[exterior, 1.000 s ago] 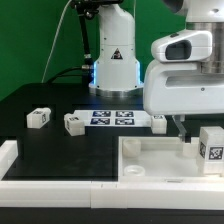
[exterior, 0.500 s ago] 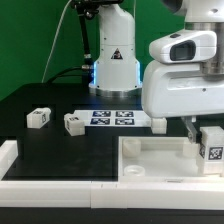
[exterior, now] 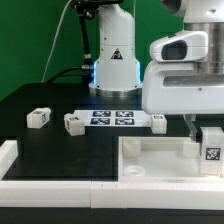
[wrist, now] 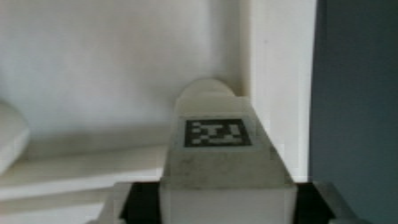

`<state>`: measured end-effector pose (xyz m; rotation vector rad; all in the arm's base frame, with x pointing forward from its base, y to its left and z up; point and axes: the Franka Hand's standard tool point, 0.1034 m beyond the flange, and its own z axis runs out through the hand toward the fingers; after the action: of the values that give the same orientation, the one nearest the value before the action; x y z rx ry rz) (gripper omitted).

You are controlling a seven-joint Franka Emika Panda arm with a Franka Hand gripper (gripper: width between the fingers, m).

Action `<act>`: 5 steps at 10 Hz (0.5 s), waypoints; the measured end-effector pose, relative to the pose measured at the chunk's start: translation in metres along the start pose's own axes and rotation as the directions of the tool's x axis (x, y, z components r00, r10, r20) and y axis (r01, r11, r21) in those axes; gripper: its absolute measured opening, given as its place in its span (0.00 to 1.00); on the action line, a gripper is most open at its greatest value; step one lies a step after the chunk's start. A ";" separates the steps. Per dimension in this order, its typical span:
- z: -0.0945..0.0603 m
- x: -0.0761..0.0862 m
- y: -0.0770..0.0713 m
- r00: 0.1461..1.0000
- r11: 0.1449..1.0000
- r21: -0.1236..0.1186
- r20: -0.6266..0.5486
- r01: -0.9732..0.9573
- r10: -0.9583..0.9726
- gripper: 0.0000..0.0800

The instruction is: Assemble one leg

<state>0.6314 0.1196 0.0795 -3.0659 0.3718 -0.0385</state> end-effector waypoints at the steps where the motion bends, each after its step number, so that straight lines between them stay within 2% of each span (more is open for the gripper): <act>1: 0.000 0.000 0.001 0.989 0.989 0.005 0.003 -0.146 0.146 0.36; 4: 0.000 0.001 0.003 0.868 0.867 0.011 0.010 -0.497 0.497 0.36; 5: 0.001 0.000 0.003 0.769 0.769 0.014 0.019 -0.639 0.639 0.36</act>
Offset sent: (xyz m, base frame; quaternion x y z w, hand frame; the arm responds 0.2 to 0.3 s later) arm -0.0083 -0.0062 0.0038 -0.0001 0.0134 0.2853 0.9584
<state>0.6309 0.1168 0.0788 -2.7343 1.3790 0.0078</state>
